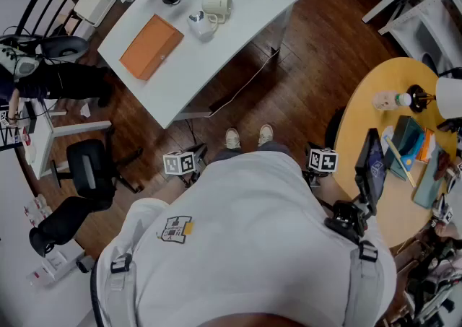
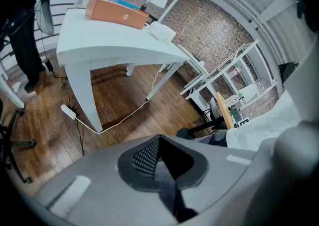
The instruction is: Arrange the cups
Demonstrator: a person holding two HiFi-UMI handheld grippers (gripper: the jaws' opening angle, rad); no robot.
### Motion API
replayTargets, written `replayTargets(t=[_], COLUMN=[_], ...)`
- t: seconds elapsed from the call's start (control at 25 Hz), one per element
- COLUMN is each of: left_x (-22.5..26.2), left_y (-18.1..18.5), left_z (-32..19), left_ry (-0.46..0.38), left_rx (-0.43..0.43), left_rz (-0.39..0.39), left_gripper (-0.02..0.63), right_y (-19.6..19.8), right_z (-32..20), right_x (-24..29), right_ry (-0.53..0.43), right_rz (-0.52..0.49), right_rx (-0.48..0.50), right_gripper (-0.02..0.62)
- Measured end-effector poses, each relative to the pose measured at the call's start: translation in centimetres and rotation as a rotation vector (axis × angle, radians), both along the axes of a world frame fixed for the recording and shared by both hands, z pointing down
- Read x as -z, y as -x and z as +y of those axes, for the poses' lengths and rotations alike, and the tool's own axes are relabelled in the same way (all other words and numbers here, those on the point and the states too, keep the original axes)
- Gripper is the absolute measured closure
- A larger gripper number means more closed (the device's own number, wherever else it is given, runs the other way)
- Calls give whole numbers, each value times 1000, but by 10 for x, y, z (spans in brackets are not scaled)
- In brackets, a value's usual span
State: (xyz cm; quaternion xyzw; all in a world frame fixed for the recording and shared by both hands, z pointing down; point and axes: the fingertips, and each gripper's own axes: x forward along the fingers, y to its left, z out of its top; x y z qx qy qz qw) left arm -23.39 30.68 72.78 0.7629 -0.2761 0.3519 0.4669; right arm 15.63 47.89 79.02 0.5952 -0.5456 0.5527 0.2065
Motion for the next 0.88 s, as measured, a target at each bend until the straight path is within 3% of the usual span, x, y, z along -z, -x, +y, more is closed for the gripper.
replayTargets(t=[0.16,0.56,0.76,0.88], left_x=[2,12,40,65], left_y=[-22,-64,-98,-120], left_z=[-9,-53,-122,-170], left_ry=[-17,-81,-190,-280], left_rx=[17,36,42,38], left_rz=[1,42,148,215], left_gripper=[606,606,606,606], right_y=[-13,-34,-45,-42], right_z=[-13,-62,-135,-220], right_x=[-4,-5,14,53], right_ry=[-31,-45,-103,-253], right_rz=[-40,-26,9,-9], right_rx=[3,24,28,71], right_gripper=[595,595,595,595])
